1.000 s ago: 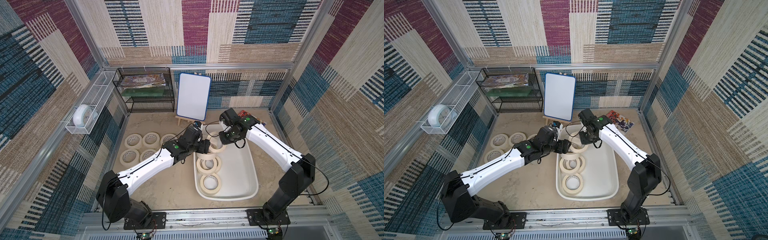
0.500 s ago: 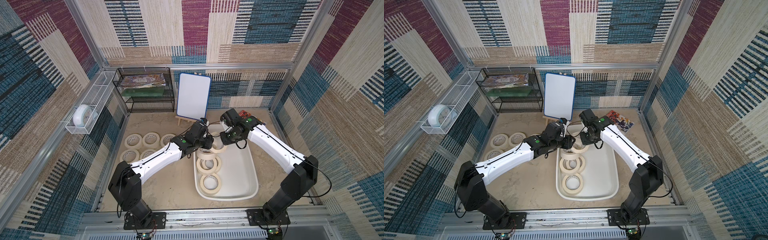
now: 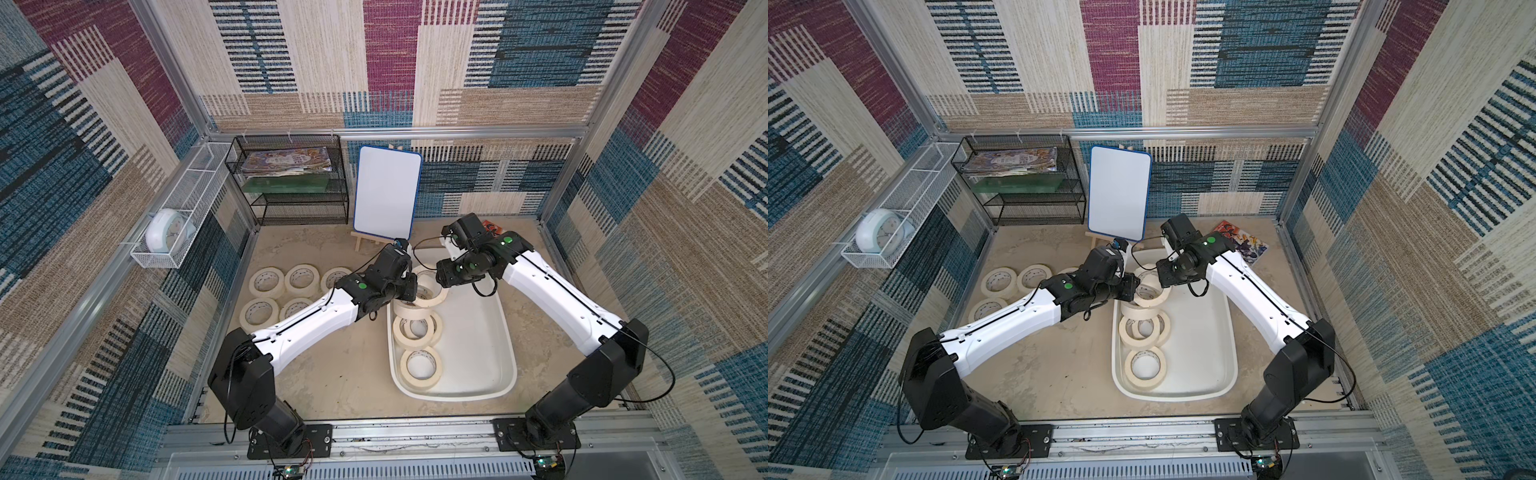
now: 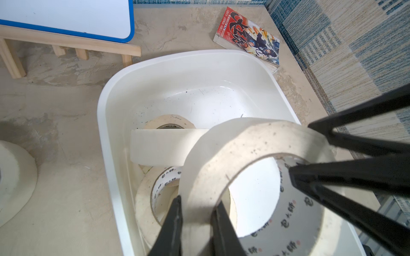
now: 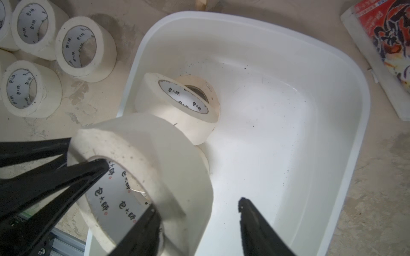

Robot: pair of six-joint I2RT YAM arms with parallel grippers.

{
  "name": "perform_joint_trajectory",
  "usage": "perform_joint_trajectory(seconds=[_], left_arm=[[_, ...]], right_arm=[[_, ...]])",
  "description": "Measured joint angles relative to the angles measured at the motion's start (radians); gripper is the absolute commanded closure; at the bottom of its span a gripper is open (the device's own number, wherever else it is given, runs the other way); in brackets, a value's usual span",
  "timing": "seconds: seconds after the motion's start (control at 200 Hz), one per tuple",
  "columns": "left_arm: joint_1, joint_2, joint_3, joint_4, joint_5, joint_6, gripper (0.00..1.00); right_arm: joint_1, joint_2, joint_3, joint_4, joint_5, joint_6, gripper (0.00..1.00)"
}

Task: Take out the art tape in the storage box
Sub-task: Pick up the art tape from the storage box, then place the art tape at the center of the board.

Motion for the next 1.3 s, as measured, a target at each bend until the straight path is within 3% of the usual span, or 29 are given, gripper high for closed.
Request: perform_joint_trajectory(seconds=[0.285,0.586,0.696,0.846,1.057,1.302], left_arm=[[0.015,-0.017,-0.005,-0.04,-0.057,0.034,1.0],[0.126,-0.01,-0.006,-0.052,-0.122,0.061,1.0],[0.197,-0.116,-0.051,-0.082,-0.152,0.082,1.0],[0.38,-0.272,-0.154,-0.138,-0.173,0.085,1.0],[0.526,-0.386,-0.264,-0.311,-0.136,0.08,1.0],[0.538,-0.244,-0.365,-0.328,-0.001,0.073,1.0]], right_arm=[[-0.001,-0.107,-0.021,0.056,-0.016,0.031,0.18],[-0.002,-0.248,-0.063,0.121,-0.072,0.068,0.19],[-0.026,-0.272,-0.08,0.131,-0.071,0.068,0.19],[-0.063,-0.272,-0.121,0.145,-0.074,0.058,0.19],[-0.069,-0.222,-0.187,0.17,-0.086,0.026,0.19],[-0.073,-0.176,-0.235,0.19,-0.086,0.016,0.19]])
